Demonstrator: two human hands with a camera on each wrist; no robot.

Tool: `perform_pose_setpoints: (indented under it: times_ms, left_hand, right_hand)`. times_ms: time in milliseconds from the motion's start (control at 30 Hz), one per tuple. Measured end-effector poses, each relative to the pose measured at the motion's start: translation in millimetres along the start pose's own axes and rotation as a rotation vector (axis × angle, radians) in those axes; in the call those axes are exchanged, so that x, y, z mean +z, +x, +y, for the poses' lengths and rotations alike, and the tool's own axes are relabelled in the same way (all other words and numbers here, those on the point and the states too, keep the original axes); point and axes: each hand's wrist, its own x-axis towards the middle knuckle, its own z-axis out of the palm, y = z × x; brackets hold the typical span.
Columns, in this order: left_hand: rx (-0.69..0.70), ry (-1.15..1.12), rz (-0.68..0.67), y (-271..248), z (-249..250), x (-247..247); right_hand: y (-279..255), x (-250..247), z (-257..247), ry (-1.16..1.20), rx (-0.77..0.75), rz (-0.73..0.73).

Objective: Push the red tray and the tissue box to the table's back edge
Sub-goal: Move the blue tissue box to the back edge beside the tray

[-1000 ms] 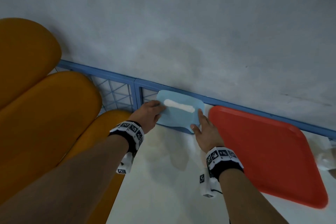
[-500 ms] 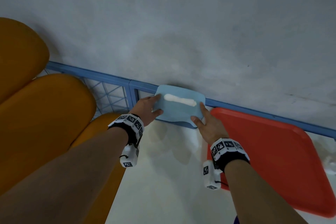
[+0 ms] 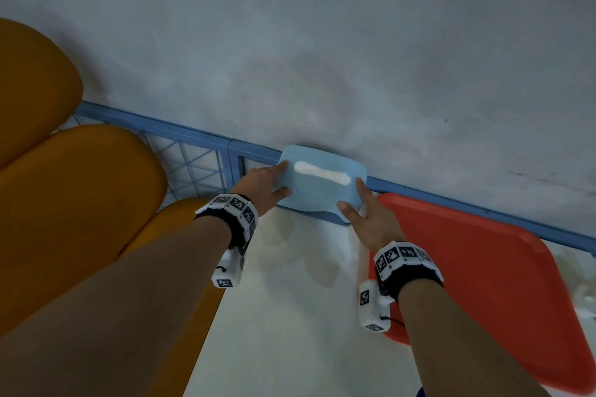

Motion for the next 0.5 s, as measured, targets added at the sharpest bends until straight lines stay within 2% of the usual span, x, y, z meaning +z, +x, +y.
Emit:
perform_pose_setpoints:
  times_ms: [367, 500]
  left_hand:
    - [-0.036, 0.0, -0.026, 3.6, -5.7, -3.3]
    - [-0.053, 0.118, -0.087, -3.4, -1.3, -9.2]
  right_hand:
    - [7.7, 4.3, -1.5, -0.15, 0.004, 0.025]
    - [5.8, -4.4, -7.9, -0.191, 0.031, -0.042]
